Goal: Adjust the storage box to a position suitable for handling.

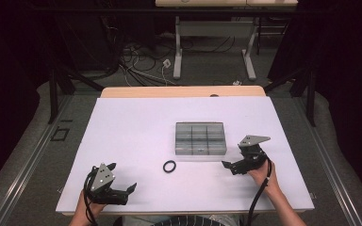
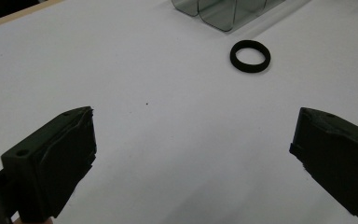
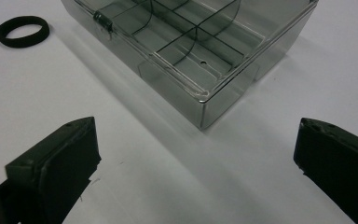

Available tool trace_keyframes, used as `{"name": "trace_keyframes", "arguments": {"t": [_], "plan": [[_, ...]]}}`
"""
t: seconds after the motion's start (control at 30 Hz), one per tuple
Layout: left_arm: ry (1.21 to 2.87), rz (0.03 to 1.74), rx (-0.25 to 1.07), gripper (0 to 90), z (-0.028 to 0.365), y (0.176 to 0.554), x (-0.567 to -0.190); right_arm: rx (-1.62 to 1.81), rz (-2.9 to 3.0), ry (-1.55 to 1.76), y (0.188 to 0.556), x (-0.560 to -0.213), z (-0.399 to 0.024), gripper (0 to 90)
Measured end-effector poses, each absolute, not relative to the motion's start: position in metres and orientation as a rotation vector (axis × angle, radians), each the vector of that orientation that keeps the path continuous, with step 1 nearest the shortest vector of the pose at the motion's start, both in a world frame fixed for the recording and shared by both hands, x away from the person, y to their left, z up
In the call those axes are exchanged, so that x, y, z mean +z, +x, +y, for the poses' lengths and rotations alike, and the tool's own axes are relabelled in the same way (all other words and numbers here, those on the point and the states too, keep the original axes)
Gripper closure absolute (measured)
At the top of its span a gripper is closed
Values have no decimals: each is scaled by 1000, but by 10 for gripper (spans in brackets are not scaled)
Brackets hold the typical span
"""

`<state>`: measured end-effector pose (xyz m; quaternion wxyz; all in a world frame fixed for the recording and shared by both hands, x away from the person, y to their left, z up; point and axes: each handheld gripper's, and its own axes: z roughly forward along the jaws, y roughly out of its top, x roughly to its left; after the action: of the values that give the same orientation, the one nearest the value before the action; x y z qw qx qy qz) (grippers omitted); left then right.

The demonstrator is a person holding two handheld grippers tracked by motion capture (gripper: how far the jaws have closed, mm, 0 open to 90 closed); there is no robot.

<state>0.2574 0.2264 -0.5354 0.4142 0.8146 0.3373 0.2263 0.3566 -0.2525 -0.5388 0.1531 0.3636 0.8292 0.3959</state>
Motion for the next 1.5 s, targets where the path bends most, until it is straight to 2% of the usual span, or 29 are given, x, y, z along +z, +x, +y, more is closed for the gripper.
{"name": "trace_keyframes", "arguments": {"t": [1.1, 1.17, 1.23, 1.47, 1.5], "plan": [[2055, 848, 568, 0, 226, 258, -536, 1140, 2319, 1143, 399, -526, -269, 0], [2053, 849, 568, 0, 226, 258, -536, 1121, 2310, 1169, 405, -526, -266, 45], [2055, 847, 569, 0, 226, 258, -536, 1114, 2308, 1196, 409, -526, -265, 152], [2063, 851, 566, 0, 227, 258, -536, 1187, 2258, 1237, 414, -527, -269, 265], [2063, 851, 566, 0, 226, 258, -536, 1182, 2247, 1238, 415, -527, -269, 360]]}}
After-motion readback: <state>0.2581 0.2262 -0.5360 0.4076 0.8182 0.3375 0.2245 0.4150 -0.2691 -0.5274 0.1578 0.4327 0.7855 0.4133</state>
